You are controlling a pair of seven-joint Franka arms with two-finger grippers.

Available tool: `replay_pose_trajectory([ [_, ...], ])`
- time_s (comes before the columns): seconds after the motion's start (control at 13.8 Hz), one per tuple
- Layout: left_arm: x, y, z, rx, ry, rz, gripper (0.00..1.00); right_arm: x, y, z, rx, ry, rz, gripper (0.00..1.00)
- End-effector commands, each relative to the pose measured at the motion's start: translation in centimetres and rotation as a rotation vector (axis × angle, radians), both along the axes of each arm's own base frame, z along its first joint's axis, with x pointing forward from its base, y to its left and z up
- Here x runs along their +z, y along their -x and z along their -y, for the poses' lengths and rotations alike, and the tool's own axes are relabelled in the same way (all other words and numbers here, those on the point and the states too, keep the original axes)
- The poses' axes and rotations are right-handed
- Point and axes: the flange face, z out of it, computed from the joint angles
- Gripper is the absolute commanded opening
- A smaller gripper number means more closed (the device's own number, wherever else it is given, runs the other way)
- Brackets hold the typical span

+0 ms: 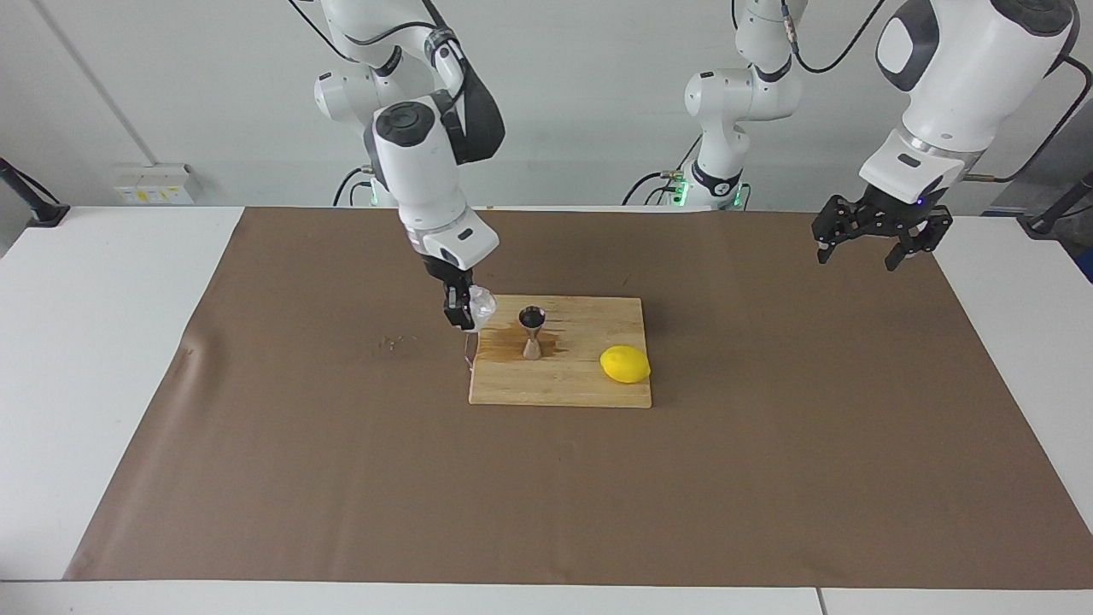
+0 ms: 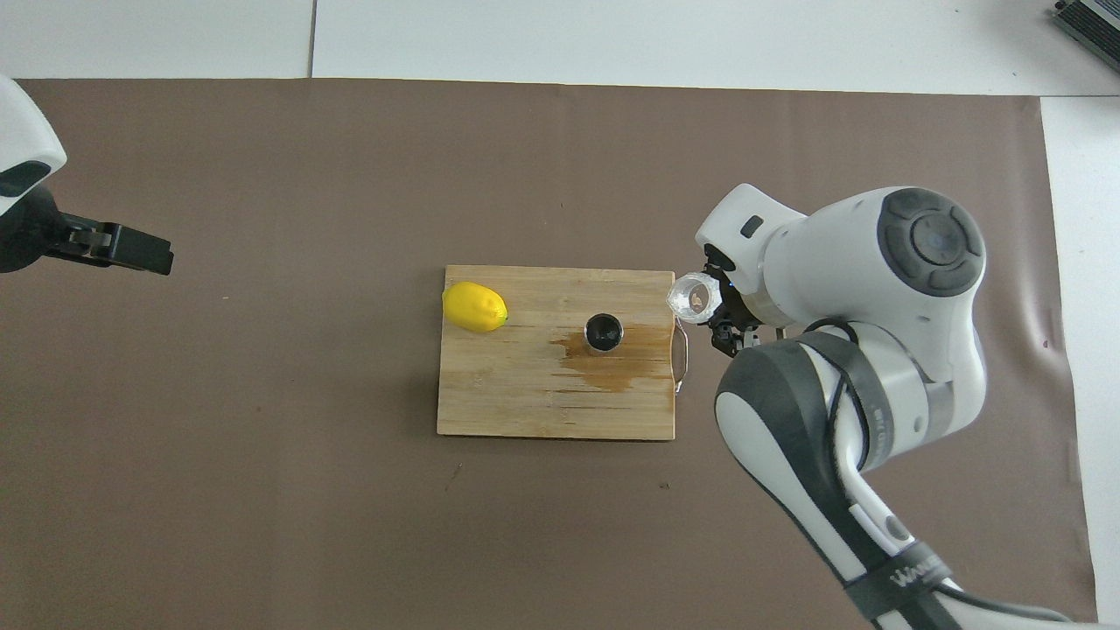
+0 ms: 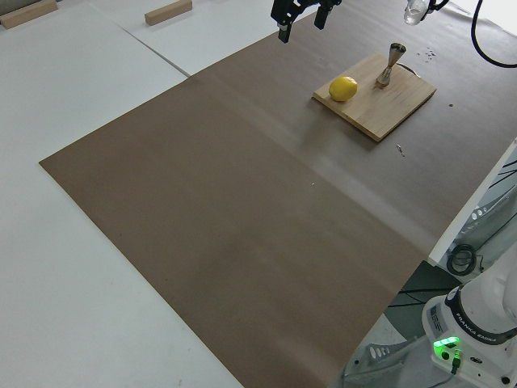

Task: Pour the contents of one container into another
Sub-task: 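Carry the white cup with the right gripper away from the board, then lower the white cup onto the mat with the right gripper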

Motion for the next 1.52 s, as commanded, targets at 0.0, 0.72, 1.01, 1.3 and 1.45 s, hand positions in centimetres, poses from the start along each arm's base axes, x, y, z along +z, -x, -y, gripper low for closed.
replay_pose_trajectory([
  [0.0,0.3,0.7,-0.2,0.012,0.010,0.006,1.00,-0.7,-0.5,5.0,0.012,-0.096,-0.010,0.28],
  [0.72,0.3,0.7,-0.2,0.012,0.010,0.006,1.00,-6.4,0.0,19.2,0.001,-0.295,-0.008,0.28],
  [1.01,0.3,0.7,-0.2,0.012,0.010,0.006,1.00,-9.9,1.0,24.3,-0.004,-0.353,-0.015,0.28],
  [1.3,0.3,0.7,-0.2,0.012,0.010,0.005,1.00,-12.1,2.1,26.6,-0.016,-0.368,-0.034,0.28],
  [1.45,0.3,0.7,-0.2,0.012,0.010,0.006,1.00,-13.8,2.2,27.1,0.003,-0.388,-0.038,0.29],
])
